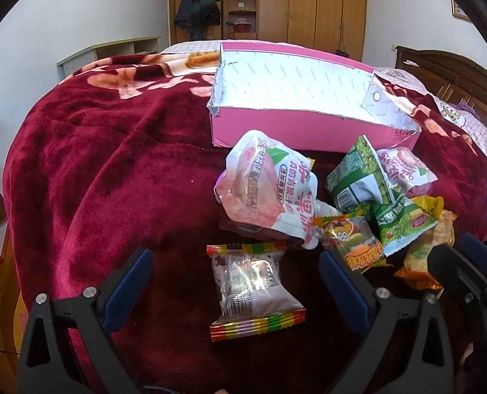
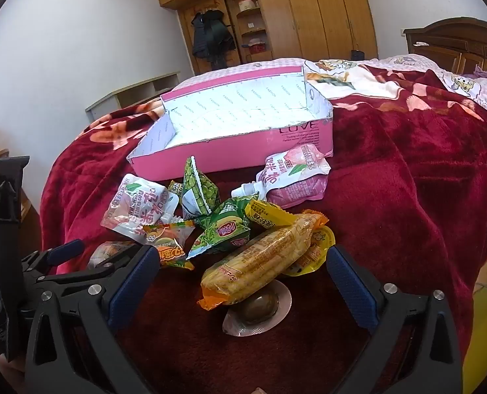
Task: Organize snacks
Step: 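Move the left tool toward the clear rainbow-striped candy bag, then close the left tool on the candy bag while the right tool grasps the chocolate cup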
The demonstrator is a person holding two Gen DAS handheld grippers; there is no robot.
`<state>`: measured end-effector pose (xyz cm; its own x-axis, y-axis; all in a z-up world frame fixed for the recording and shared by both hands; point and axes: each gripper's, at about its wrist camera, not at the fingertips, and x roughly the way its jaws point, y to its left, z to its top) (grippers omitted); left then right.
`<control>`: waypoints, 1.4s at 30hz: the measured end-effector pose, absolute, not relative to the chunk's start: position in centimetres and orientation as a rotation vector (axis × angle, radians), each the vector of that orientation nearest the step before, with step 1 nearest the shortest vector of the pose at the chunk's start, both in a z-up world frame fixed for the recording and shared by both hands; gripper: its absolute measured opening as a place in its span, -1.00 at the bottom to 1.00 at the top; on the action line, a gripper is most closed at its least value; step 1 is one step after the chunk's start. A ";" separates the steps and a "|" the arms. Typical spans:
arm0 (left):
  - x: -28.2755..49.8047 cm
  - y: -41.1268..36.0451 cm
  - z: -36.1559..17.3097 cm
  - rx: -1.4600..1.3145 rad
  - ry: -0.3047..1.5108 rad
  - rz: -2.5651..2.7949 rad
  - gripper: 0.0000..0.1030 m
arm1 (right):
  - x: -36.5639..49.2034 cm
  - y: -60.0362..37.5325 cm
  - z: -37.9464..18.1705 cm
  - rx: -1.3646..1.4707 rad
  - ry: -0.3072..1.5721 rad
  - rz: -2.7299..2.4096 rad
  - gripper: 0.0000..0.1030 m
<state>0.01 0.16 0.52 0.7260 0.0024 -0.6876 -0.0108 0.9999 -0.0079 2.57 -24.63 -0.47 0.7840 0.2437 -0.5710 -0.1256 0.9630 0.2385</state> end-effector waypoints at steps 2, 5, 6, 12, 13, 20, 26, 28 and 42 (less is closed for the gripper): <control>0.0 0.1 0.5 -0.011 0.759 0.007 0.99 | 2.6 -24.7 -0.5 0.192 0.640 0.201 1.00; 0.0 0.1 0.5 -0.012 0.758 0.008 0.99 | 2.6 -24.7 -0.5 0.192 0.640 0.200 1.00; 0.0 0.1 0.5 -0.012 0.758 0.007 0.99 | 2.6 -24.7 -0.5 0.192 0.641 0.200 1.00; 0.0 0.6 0.5 -0.017 0.757 0.010 0.99 | 2.6 -24.8 -0.5 0.192 0.642 0.200 1.00; 0.0 0.7 0.4 -0.017 0.758 0.010 0.99 | 2.6 -24.8 -0.5 0.192 0.642 0.200 1.00; 0.1 0.9 0.3 -0.016 0.758 0.013 0.99 | 2.6 -24.9 -0.4 0.192 0.644 0.199 1.00; 0.1 1.2 0.3 -0.015 0.754 0.009 0.99 | 2.3 -25.5 -0.7 0.186 0.648 0.195 1.00; 0.1 1.3 0.4 -0.014 0.752 0.007 0.99 | 2.3 -25.5 -0.6 0.187 0.653 0.192 1.00; -1.0 2.9 0.3 -0.047 0.756 0.000 0.99 | 1.5 -25.9 -0.5 0.178 0.668 0.193 1.00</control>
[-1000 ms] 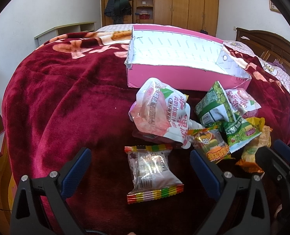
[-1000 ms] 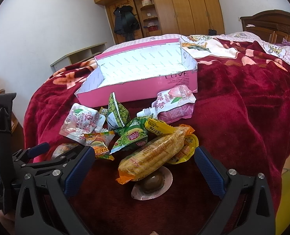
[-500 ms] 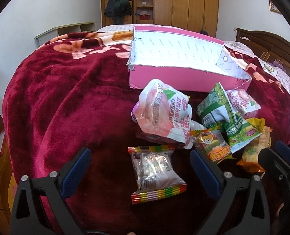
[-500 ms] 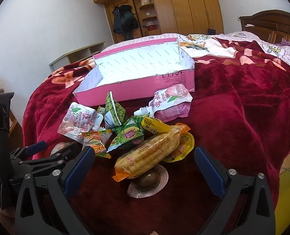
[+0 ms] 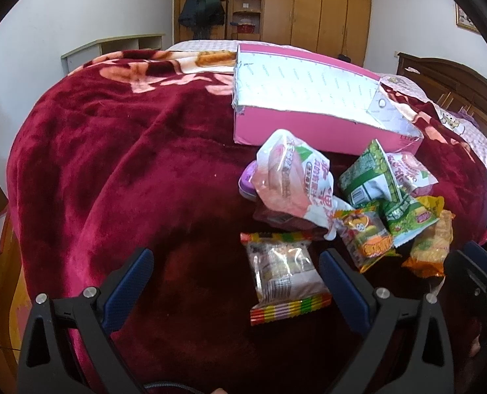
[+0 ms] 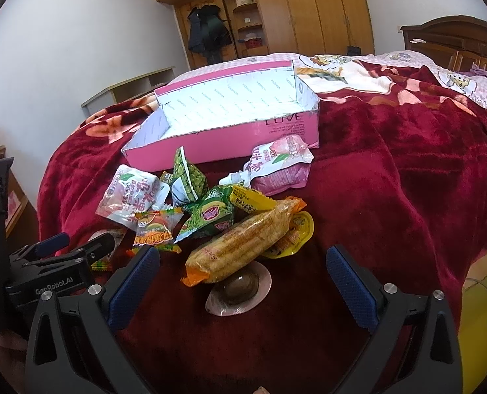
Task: Organize snacks
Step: 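Close the left tool on the candy bag while the right tool grasps the chocolate cup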
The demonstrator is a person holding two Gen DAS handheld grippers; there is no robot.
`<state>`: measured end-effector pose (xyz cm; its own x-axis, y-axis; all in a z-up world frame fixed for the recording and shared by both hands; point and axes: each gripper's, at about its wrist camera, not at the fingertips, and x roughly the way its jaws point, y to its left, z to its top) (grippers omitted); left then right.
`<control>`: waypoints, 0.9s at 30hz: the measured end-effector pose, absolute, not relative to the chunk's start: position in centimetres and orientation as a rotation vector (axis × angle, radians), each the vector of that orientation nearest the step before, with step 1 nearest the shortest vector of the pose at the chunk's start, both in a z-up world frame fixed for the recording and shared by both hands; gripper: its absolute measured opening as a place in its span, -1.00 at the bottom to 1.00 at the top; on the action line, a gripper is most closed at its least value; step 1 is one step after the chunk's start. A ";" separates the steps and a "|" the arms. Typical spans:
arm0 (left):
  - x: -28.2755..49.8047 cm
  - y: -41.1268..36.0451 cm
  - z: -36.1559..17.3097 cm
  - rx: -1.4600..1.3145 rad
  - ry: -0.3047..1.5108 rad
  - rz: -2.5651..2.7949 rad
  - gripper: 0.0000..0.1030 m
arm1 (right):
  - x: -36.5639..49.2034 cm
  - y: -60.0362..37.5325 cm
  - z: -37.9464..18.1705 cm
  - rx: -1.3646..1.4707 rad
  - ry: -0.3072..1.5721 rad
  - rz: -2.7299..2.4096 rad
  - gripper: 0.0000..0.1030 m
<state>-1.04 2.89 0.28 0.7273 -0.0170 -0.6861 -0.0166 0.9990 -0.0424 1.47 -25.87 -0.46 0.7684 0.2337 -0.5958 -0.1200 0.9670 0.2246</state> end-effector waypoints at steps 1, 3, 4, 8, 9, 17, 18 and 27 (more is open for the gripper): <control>-1.1 2.9 0.2 -0.048 0.757 -0.004 0.99 | 1.3 -25.9 -0.5 0.176 0.668 0.195 1.00; -1.2 2.8 0.1 -0.050 0.760 -0.008 0.99 | 1.2 -26.0 -0.6 0.178 0.671 0.199 1.00; -1.2 2.8 0.0 -0.056 0.762 -0.010 0.97 | 1.1 -26.1 -0.6 0.182 0.673 0.200 1.00; -1.1 2.7 -0.3 -0.078 0.772 -0.025 0.87 | 1.1 -26.3 -1.1 0.193 0.696 0.201 0.89; -1.1 2.6 -0.3 -0.076 0.769 -0.031 0.79 | 1.1 -26.4 -1.2 0.195 0.700 0.200 0.86; -1.0 1.7 -0.7 -0.034 0.744 -0.056 0.62 | 1.1 -25.6 -2.0 0.162 0.719 0.227 0.56; -1.0 1.6 -0.8 -0.033 0.743 -0.054 0.62 | 1.1 -25.4 -2.1 0.153 0.722 0.226 0.54; -0.2 1.8 -1.6 -0.021 0.756 -0.049 0.63 | 1.8 -24.8 -3.6 0.128 0.770 0.217 0.44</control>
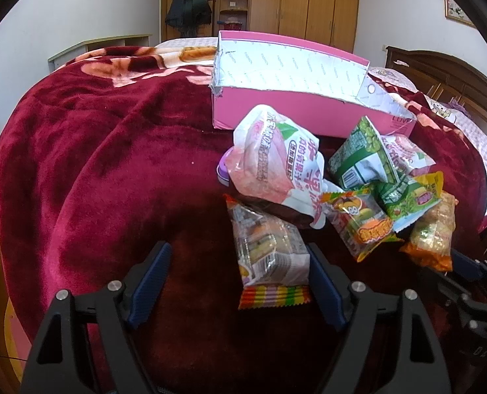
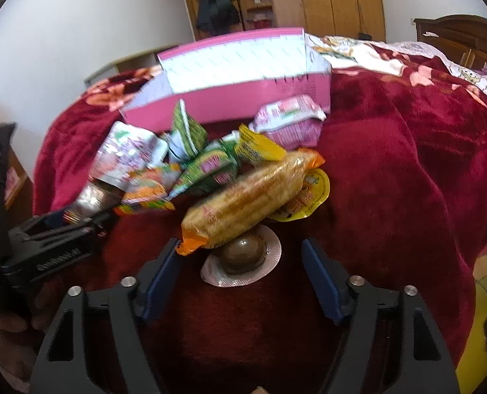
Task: Organize snacks
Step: 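Close the left tool on the candy bag while the right tool grasps the chocolate cup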
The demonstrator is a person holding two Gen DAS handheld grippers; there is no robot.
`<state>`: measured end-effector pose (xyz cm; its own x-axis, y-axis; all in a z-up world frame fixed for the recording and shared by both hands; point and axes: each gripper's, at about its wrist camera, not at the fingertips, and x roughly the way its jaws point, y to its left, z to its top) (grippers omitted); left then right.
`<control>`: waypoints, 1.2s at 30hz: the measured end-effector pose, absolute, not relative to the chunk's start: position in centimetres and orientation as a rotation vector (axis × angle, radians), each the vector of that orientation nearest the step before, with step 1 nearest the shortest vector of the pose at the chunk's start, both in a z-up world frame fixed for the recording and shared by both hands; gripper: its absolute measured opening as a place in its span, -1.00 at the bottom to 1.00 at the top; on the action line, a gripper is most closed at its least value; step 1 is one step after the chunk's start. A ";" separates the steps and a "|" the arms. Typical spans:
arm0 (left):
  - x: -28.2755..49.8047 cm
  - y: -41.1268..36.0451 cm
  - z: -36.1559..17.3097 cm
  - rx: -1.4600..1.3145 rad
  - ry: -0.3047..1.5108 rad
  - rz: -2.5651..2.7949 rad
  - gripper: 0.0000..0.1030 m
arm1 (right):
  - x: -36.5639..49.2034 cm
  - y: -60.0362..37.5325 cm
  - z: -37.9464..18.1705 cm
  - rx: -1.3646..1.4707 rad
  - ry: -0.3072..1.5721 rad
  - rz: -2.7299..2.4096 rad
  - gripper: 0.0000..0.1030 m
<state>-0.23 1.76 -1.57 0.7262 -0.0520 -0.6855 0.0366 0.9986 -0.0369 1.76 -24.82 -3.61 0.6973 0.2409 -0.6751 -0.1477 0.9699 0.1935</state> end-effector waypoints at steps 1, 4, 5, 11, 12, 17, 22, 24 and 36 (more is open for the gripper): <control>-0.3 1.8 -1.5 -0.020 0.754 -0.049 0.63 | 1.8 -24.9 -3.6 0.129 0.769 0.217 0.43; -0.6 1.6 -1.2 -0.010 0.737 -0.049 0.54 | 1.7 -24.9 -3.6 0.136 0.768 0.219 0.42; -0.7 1.5 -1.1 -0.003 0.733 -0.049 0.49 | 1.6 -25.1 -3.5 0.138 0.768 0.220 0.40; -0.9 1.0 -0.9 0.033 0.716 -0.064 0.12 | 1.2 -25.2 -3.4 0.136 0.769 0.217 0.28; -0.9 1.0 -0.9 0.034 0.718 -0.067 0.08 | 1.2 -25.2 -3.4 0.138 0.770 0.218 0.27; -0.8 1.1 -1.1 0.031 0.718 -0.079 0.07 | 1.2 -25.4 -3.5 0.140 0.770 0.217 0.25; -0.5 1.6 -1.0 0.012 0.716 -0.095 0.09 | 0.6 -25.2 -3.3 0.128 0.750 0.232 0.24; -0.6 1.7 -0.9 0.009 0.704 -0.102 0.08 | 0.6 -25.1 -3.3 0.127 0.752 0.234 0.24; -0.4 2.3 -0.6 -0.012 0.688 -0.127 -0.11 | 1.0 -24.3 -3.1 0.070 0.737 0.230 -0.18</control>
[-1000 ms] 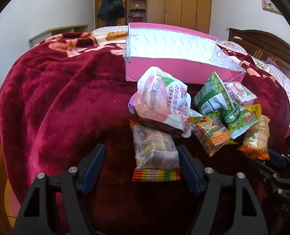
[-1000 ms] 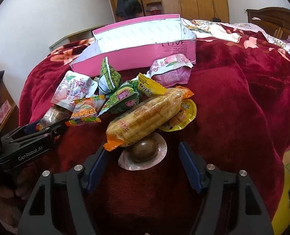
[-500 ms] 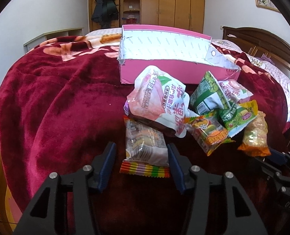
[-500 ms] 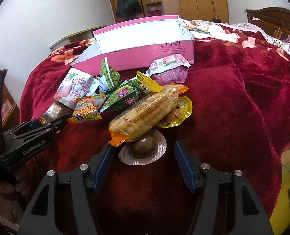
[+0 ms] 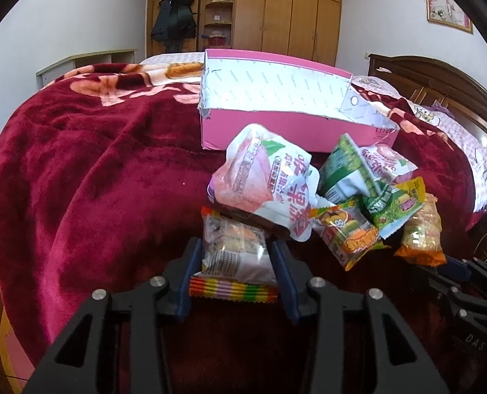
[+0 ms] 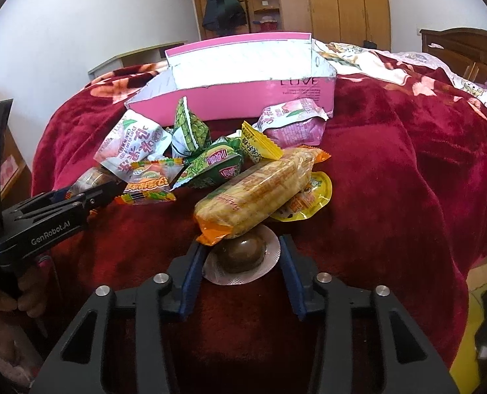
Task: Organize snacks
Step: 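Close the left tool on the candy bag while the right tool grasps the chocolate cup, then lift both held snacks and carry them over the pink box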
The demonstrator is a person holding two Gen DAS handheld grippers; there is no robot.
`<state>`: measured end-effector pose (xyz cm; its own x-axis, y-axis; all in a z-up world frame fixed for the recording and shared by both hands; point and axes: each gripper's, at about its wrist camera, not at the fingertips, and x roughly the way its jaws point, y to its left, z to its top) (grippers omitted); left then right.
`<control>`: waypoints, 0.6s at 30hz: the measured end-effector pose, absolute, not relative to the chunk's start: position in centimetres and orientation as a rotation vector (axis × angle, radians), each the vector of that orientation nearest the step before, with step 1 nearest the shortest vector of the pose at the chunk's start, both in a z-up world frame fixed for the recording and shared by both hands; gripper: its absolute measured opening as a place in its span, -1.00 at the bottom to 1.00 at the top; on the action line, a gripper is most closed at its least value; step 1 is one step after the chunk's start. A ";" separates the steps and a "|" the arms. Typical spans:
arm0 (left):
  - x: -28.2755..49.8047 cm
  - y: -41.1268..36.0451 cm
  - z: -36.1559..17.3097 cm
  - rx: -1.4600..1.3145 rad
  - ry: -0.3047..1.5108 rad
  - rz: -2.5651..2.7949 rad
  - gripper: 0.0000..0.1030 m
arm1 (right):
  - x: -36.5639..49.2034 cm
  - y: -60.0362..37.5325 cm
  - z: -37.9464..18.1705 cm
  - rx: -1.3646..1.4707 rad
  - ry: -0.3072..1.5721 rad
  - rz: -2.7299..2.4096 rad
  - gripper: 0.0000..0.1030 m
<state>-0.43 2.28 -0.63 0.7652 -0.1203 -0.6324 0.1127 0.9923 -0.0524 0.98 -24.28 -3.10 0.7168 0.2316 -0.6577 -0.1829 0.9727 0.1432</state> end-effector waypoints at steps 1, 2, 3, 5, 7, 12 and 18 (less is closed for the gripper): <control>-0.5 2.3 -0.6 -0.013 0.688 -0.127 -0.11 | 1.0 -24.3 -3.0 0.067 0.735 0.232 -0.19; -0.6 2.3 -0.6 -0.017 0.689 -0.127 -0.13 | 0.9 -24.2 -2.9 0.065 0.731 0.236 -0.19; -0.7 2.3 -0.5 -0.021 0.689 -0.131 -0.14 | 0.8 -24.2 -2.9 0.064 0.729 0.239 -0.20; -0.9 2.4 -0.3 -0.029 0.689 -0.142 -0.15 | 0.7 -24.2 -2.7 0.060 0.723 0.248 -0.21; -1.3 2.4 0.0 -0.038 0.689 -0.161 -0.16 | 0.4 -24.1 -2.4 0.055 0.715 0.256 -0.21; -2.3 2.2 1.0 -0.038 0.668 -0.192 -0.18 | -0.5 -23.7 -1.4 0.037 0.679 0.279 -0.22; -3.0 2.3 2.2 -0.055 0.638 -0.212 -0.18 | -1.3 -23.4 -0.3 0.044 0.635 0.326 -0.22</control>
<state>-3.03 2.31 2.20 0.7826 -0.2130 -0.5849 0.1790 0.9770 -0.1163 -1.32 -23.36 -0.26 0.7559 0.3125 -0.5753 -0.2858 0.9481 0.1395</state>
